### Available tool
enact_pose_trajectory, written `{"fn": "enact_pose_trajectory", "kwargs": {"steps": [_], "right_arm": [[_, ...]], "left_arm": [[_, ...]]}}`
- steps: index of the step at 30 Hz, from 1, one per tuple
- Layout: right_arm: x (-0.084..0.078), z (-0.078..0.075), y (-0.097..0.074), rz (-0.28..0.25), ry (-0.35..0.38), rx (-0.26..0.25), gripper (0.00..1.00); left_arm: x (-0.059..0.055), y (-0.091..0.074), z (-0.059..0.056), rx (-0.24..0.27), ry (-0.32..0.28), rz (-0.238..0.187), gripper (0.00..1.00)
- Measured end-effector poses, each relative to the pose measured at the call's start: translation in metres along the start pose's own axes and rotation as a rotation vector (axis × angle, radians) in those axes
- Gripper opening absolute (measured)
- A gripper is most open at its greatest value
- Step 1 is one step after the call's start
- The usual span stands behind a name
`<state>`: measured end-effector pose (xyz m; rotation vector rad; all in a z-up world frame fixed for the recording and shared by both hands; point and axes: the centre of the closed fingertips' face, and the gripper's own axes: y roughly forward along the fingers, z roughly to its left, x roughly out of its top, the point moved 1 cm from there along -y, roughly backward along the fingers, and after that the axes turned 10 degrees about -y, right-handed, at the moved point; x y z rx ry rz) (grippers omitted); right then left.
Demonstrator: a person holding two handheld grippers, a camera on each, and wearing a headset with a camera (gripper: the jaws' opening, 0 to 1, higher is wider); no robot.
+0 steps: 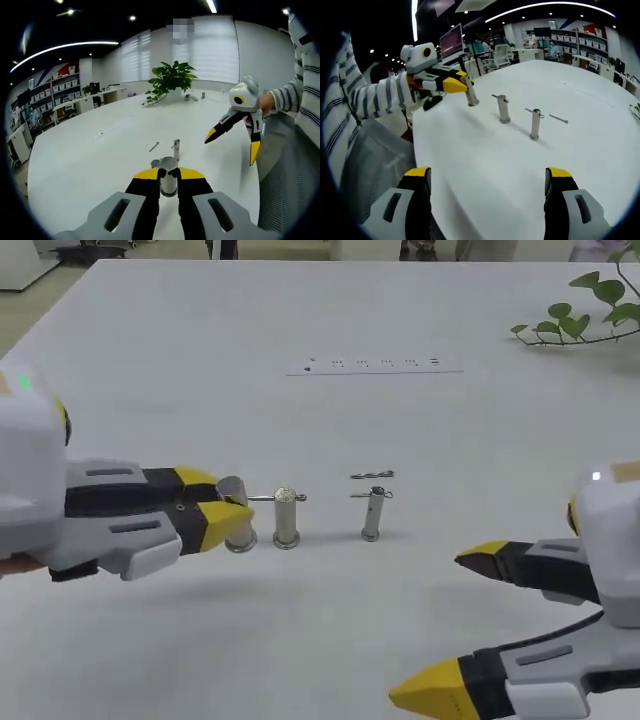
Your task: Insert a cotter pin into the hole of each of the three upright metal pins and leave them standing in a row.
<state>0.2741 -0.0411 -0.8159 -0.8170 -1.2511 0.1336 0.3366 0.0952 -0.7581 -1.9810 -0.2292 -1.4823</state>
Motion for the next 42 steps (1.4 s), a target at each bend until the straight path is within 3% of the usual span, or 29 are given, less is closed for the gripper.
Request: {"fn": "enact_pose_trajectory", "kwargs": {"steps": [4, 18, 33, 42], "right_arm": [[-0.001, 0.001, 0.0, 0.006, -0.005, 0.003, 0.95], [0.0, -0.001, -0.001, 0.008, -0.005, 0.002, 0.95], [-0.003, -0.003, -0.003, 0.018, 0.004, 0.003, 0.95], [-0.004, -0.003, -0.004, 0.022, 0.005, 0.001, 0.95]], "left_arm": [[-0.007, 0.002, -0.006, -0.023, 0.017, 0.029, 0.1], [-0.023, 0.016, -0.023, -0.088, 0.068, 0.066, 0.1], [-0.048, 0.034, -0.038, -0.144, 0.051, 0.094, 0.1], [-0.056, 0.034, -0.043, -0.173, 0.057, 0.098, 0.1]]}}
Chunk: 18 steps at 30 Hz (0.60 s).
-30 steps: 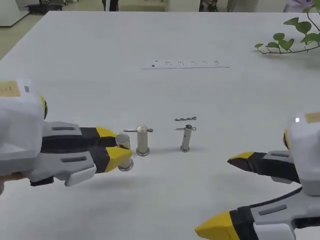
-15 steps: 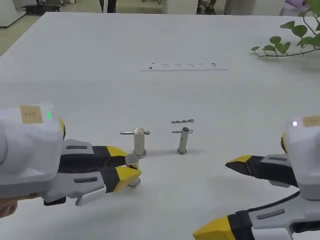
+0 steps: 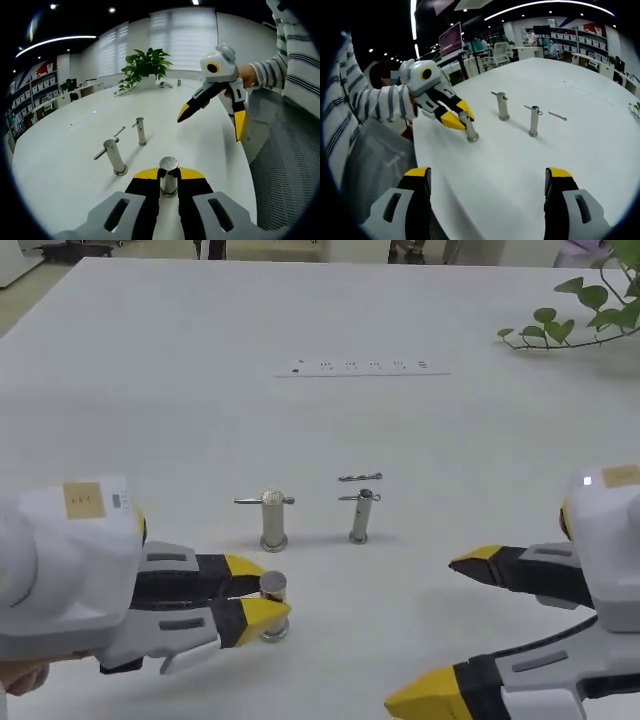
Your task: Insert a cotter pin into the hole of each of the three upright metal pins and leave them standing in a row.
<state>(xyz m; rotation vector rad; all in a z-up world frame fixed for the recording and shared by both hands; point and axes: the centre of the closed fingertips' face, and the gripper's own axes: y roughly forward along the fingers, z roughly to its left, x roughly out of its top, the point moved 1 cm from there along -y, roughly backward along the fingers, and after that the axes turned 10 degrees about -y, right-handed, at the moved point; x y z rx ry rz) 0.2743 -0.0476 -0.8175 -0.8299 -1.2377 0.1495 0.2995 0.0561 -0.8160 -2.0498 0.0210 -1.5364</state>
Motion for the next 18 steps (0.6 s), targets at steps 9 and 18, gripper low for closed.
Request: {"fn": "enact_pose_trajectory", "kwargs": {"steps": [9, 18], "right_arm": [[-0.0007, 0.0022, 0.0006, 0.003, -0.003, 0.005, 0.95], [-0.0008, 0.0023, 0.0005, 0.004, -0.004, 0.006, 0.95]], "left_arm": [[-0.0025, 0.0008, -0.0058, -0.034, 0.025, 0.002, 0.11], [-0.0042, -0.0009, -0.0094, -0.072, 0.026, 0.017, 0.11]]}}
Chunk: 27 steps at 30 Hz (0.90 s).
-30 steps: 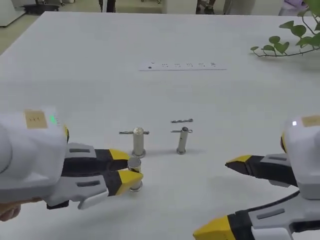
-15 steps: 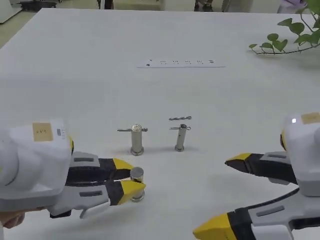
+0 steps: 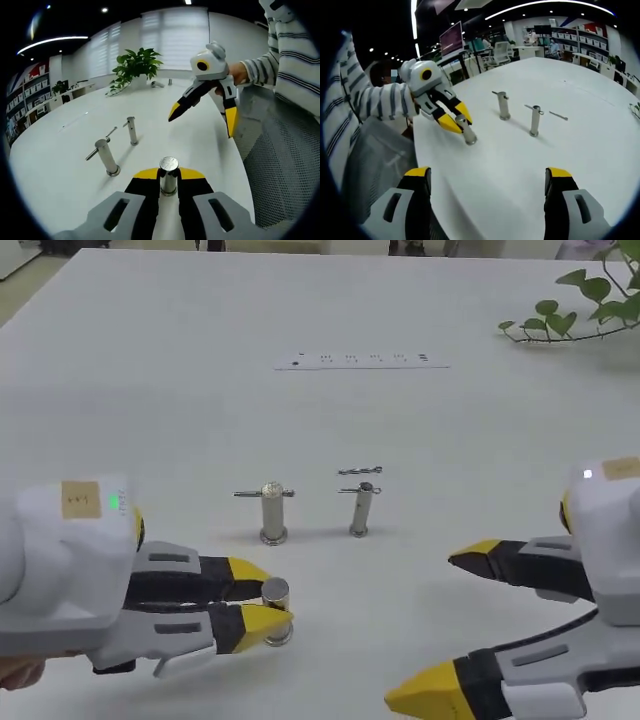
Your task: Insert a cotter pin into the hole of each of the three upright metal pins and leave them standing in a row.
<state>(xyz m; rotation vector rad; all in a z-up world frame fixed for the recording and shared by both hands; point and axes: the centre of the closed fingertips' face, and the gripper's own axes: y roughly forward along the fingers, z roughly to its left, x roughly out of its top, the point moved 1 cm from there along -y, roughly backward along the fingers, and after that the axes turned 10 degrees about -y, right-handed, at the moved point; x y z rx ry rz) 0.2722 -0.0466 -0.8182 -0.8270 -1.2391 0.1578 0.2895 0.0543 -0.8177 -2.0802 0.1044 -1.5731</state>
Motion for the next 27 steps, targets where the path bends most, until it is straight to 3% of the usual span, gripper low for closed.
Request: {"fn": "enact_pose_trajectory", "kwargs": {"steps": [11, 14, 16, 18, 24, 27], "right_arm": [[-0.001, 0.0, -0.001, 0.001, 0.001, 0.002, 0.95], [-0.001, 0.0, -0.001, 0.0, 0.0, 0.002, 0.95], [-0.001, 0.0, -0.001, 0.0, -0.001, 0.003, 0.95], [0.0, 0.0, -0.001, -0.003, -0.002, 0.002, 0.95], [0.002, 0.0, -0.002, -0.007, -0.007, -0.001, 0.95], [0.003, -0.001, -0.003, -0.009, -0.008, -0.005, 0.95]], "left_arm": [[0.003, -0.001, -0.001, -0.003, -0.059, -0.026, 0.12], [0.008, -0.002, -0.002, -0.007, -0.084, -0.047, 0.12], [0.013, -0.003, -0.003, -0.016, -0.133, -0.075, 0.13], [0.015, -0.004, -0.004, -0.019, -0.134, -0.077, 0.15], [0.015, -0.005, -0.006, -0.016, -0.137, -0.07, 0.36], [0.009, -0.006, -0.01, -0.014, -0.136, -0.042, 0.45]]}}
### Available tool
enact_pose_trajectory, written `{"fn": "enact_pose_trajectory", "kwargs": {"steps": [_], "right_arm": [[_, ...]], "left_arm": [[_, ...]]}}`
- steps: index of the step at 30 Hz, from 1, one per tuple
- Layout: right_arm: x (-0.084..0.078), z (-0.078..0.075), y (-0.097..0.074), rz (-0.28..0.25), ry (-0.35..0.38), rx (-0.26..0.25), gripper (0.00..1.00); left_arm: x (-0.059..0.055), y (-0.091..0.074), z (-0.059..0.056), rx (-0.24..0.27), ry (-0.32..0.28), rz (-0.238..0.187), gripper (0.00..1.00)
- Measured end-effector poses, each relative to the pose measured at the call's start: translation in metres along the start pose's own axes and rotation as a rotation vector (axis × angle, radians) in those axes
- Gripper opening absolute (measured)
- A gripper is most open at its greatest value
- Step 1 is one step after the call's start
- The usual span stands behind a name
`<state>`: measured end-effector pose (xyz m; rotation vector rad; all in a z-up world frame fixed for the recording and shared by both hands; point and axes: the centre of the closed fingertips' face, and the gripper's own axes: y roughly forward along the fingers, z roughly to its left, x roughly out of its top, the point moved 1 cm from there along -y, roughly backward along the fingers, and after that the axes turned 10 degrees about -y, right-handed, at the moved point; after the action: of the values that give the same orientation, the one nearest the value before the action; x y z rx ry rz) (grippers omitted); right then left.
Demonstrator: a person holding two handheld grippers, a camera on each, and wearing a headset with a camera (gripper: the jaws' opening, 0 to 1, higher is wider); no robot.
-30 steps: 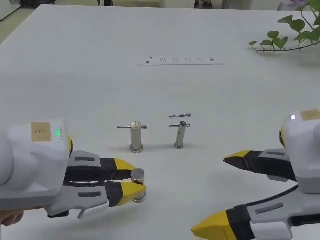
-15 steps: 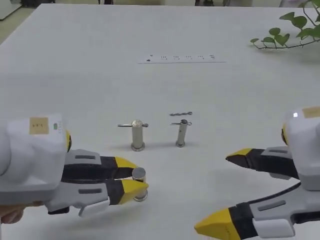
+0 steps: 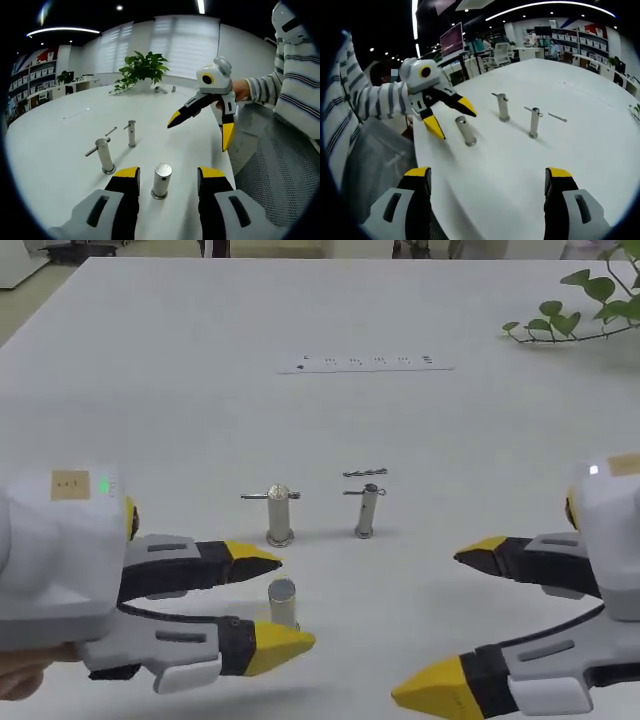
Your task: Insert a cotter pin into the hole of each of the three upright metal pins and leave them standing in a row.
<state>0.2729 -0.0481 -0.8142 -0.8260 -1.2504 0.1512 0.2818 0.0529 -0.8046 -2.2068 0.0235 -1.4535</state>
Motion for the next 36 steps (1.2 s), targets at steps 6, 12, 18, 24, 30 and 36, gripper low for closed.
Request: {"fn": "enact_pose_trajectory", "kwargs": {"steps": [6, 12, 18, 24, 30, 36], "right_arm": [[-0.001, 0.0, -0.001, 0.001, 0.004, -0.003, 0.95], [-0.001, 0.0, -0.001, 0.003, 0.0, -0.002, 0.95], [-0.004, -0.002, 0.0, 0.009, 0.009, -0.001, 0.95], [-0.007, -0.008, -0.003, 0.025, -0.004, -0.013, 0.95], [-0.009, -0.017, -0.009, 0.04, -0.014, -0.026, 0.95], [-0.011, -0.022, -0.013, 0.064, -0.036, -0.026, 0.95]], "left_arm": [[-0.01, -0.006, -0.001, 0.035, -0.029, 0.014, 0.58], [-0.012, -0.011, -0.004, 0.055, -0.052, 0.005, 0.81], [-0.011, -0.016, -0.002, 0.08, -0.074, -0.017, 0.9], [-0.01, -0.018, -0.006, 0.088, -0.079, -0.042, 1.0], [-0.015, -0.02, -0.005, 0.107, -0.079, -0.012, 0.99], [-0.021, -0.021, -0.004, 0.108, -0.129, 0.0, 0.99]]}}
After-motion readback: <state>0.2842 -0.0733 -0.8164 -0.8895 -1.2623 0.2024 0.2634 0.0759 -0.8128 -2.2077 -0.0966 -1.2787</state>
